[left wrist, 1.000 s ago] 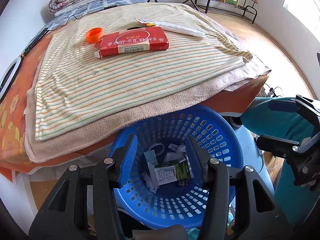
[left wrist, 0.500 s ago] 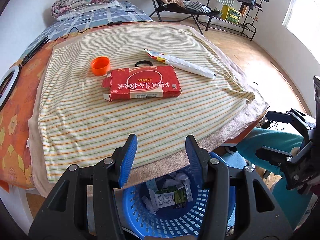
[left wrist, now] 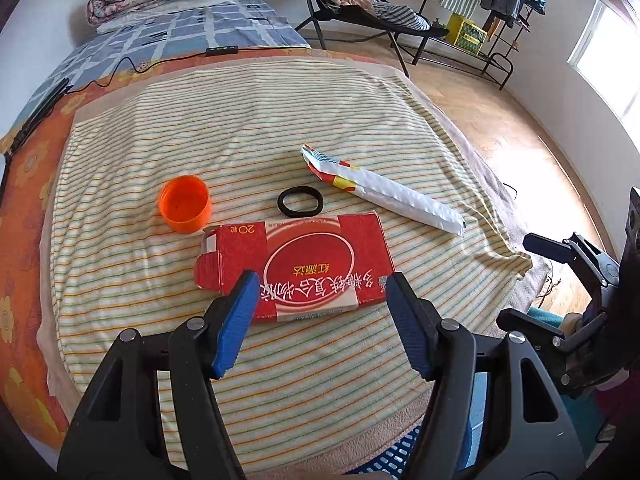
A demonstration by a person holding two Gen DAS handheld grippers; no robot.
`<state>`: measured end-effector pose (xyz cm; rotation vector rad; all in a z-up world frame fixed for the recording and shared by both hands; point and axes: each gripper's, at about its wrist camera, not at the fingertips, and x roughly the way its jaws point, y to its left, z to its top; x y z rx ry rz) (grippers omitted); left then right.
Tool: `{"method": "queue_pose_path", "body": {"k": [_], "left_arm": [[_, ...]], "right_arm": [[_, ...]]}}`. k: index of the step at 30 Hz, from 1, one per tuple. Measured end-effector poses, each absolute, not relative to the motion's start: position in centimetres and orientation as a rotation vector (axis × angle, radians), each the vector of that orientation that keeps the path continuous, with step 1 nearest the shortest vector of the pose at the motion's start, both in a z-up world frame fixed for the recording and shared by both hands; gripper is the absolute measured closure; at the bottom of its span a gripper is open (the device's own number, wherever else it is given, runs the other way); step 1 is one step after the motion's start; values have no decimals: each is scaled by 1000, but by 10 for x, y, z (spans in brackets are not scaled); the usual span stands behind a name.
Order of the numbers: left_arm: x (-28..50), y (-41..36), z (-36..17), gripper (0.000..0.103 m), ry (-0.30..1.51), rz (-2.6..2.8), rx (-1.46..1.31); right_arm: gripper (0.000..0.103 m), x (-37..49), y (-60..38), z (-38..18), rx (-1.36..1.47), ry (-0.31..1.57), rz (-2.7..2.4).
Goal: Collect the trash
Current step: 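Withdraw both tools from the basket back over the bed, then grasp the red box with the left tool while the right tool grasps the white paper bag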
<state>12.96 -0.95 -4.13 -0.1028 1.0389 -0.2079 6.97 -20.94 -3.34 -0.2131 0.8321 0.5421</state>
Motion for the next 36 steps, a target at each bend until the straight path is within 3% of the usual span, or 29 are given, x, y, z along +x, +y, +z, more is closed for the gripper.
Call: {"method": "queue_pose_path", "body": {"k": [15, 26, 31, 36], "left_arm": [[222, 8, -94, 36, 1199, -203, -208], [164, -6, -90, 35, 1239, -317, -184], [131, -31, -84, 20, 1227, -355, -39], [107, -62, -85, 17, 1212, -374, 123]], "right_arm": [[9, 146, -235, -47, 35, 941, 537], [12, 167, -235, -51, 55, 967, 539], [14, 175, -237, -52, 77, 969, 532], [14, 177, -241, -55, 92, 980, 530]]}}
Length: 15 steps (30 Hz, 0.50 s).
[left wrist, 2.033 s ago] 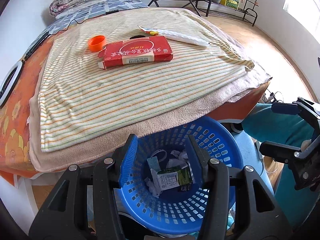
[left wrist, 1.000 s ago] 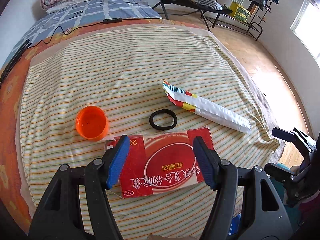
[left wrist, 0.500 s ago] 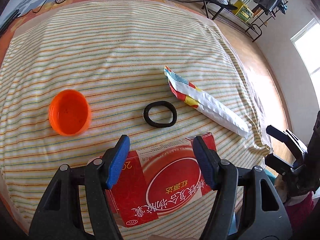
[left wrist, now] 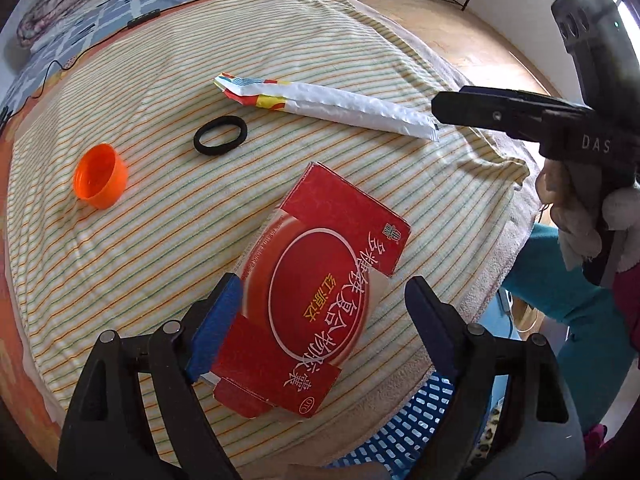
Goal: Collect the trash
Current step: 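Grasp the red box with the left tool while the right tool grasps the white paper bag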
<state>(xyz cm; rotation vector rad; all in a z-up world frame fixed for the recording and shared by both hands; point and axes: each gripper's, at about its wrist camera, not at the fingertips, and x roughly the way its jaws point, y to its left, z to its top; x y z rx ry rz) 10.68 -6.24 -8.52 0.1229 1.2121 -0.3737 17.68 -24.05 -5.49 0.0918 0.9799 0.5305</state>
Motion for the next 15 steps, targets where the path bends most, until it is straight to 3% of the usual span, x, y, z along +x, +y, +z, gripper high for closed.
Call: {"method": "queue_pose_path", "body": {"k": [7, 15], "left_arm": [[99, -96, -96, 16, 1160, -301, 360], [106, -64, -95, 18, 1154, -238, 244]], "right_arm": [[14, 187, -237, -59, 62, 986, 532], [14, 209, -203, -71, -64, 991, 560]]}}
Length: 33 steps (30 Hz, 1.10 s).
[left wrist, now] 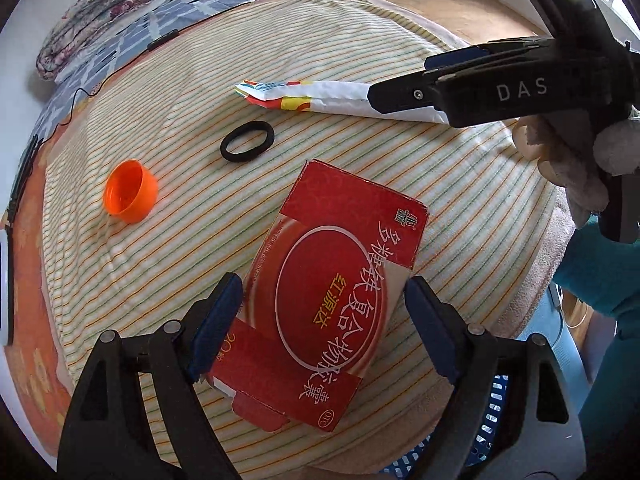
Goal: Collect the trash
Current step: 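Grasp the red box with the left tool while the right tool grasps the white paper bag, then carry red box and paper bag to the blue basket and release both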
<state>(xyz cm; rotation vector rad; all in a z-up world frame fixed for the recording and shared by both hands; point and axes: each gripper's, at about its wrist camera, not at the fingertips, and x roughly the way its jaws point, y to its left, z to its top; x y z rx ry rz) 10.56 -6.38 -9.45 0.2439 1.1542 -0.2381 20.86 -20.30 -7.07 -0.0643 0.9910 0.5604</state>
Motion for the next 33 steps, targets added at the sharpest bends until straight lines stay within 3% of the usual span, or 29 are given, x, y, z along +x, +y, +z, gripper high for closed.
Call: {"method": "queue_pose_path", "body": {"k": [4, 7, 8, 10, 15, 20, 25, 26, 27, 28, 30, 32, 33], "left_arm": [[111, -50, -90, 30, 1146, -230, 175], [110, -48, -87, 32, 1140, -236, 180], [111, -49, -89, 31, 1137, -237, 185], [112, -49, -93, 17, 1138, -220, 201], [115, -43, -99, 14, 1142, -222, 159], [111, -40, -98, 16, 1129, -209, 126], [105, -40, -97, 20, 1118, -200, 121], [104, -39, -96, 21, 1116, -197, 117], [104, -37, -94, 45, 1106, -173, 118], [104, -33, -90, 58, 1093, -144, 110], [106, -24, -85, 71, 1094, -151, 60], [105, -22, -85, 70, 1096, -153, 65], [105, -22, -87, 54, 1107, -163, 62]], "right_arm": [[14, 217, -190, -79, -90, 1007, 562], [16, 221, -182, -86, -122, 1015, 555], [17, 222, -179, -88, -133, 1020, 549], [20, 224, -175, -93, -142, 1029, 537], [28, 228, -171, -99, -137, 1043, 526], [46, 226, -169, -99, -152, 1036, 531], [73, 224, -176, -96, -94, 1046, 554], [75, 223, -177, -96, -82, 1048, 558], [78, 223, -178, -95, -76, 1047, 558], [80, 220, -179, -94, -74, 1045, 556], [82, 217, -180, -92, -74, 1035, 550], [84, 214, -181, -90, -74, 1024, 545], [85, 212, -182, -89, -73, 1017, 544]]}}
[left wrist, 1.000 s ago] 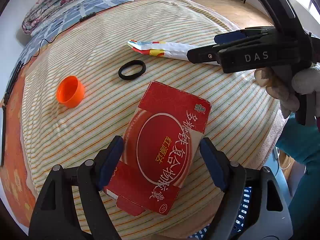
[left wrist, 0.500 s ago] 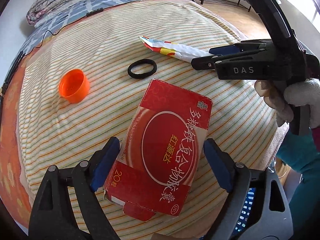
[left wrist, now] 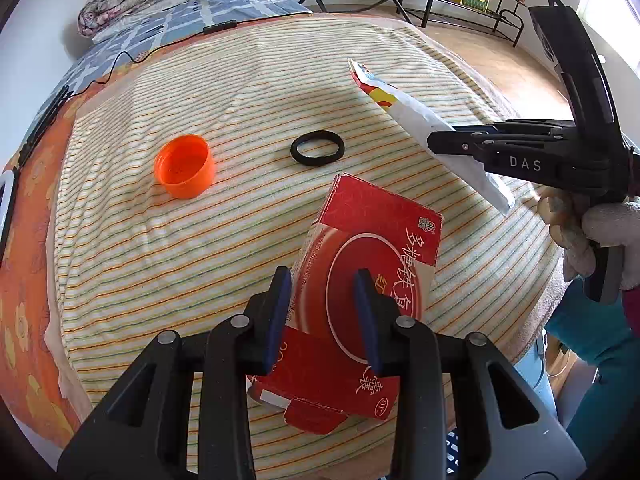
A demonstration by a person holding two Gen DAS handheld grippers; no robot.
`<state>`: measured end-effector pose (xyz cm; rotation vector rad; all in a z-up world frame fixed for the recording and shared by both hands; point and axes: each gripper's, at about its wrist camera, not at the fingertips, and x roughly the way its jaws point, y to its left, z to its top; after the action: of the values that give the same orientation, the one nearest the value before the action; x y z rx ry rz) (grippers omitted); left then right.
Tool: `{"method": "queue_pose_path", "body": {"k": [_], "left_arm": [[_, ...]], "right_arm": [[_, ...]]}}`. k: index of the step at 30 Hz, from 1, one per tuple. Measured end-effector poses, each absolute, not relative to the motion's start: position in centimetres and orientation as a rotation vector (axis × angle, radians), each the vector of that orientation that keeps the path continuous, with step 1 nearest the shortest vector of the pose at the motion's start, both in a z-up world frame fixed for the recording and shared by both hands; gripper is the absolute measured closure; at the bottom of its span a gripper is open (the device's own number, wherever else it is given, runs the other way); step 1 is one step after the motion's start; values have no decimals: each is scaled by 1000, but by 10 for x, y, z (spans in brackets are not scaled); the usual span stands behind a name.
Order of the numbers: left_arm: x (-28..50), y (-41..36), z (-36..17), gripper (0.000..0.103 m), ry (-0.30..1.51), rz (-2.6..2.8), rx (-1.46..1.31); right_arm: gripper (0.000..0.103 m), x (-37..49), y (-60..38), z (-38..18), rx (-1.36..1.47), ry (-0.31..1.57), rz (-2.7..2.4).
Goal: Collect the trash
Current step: 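Carry red box and paper bag to the blue basket and release both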
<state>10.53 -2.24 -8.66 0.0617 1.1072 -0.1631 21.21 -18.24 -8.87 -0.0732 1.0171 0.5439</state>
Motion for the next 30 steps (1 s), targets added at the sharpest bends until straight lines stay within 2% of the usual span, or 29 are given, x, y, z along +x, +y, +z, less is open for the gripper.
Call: {"method": "queue_pose_path", "body": {"k": [1, 3, 8, 12, 30], "left_arm": [[105, -24, -88, 31, 1116, -166, 58], [102, -29, -90, 18, 1102, -170, 74], [102, -53, -107, 14, 1138, -191, 208], [106, -53, -110, 12, 1134, -183, 193], [93, -36, -86, 19, 1079, -138, 113]], "right_arm": [[85, 211, -183, -88, -73, 1013, 542], [85, 209, -184, -88, -71, 1018, 552], [85, 208, -186, -91, -72, 1029, 552], [84, 208, -185, -92, -84, 1032, 553], [85, 186, -193, -68, -89, 972, 545]]}}
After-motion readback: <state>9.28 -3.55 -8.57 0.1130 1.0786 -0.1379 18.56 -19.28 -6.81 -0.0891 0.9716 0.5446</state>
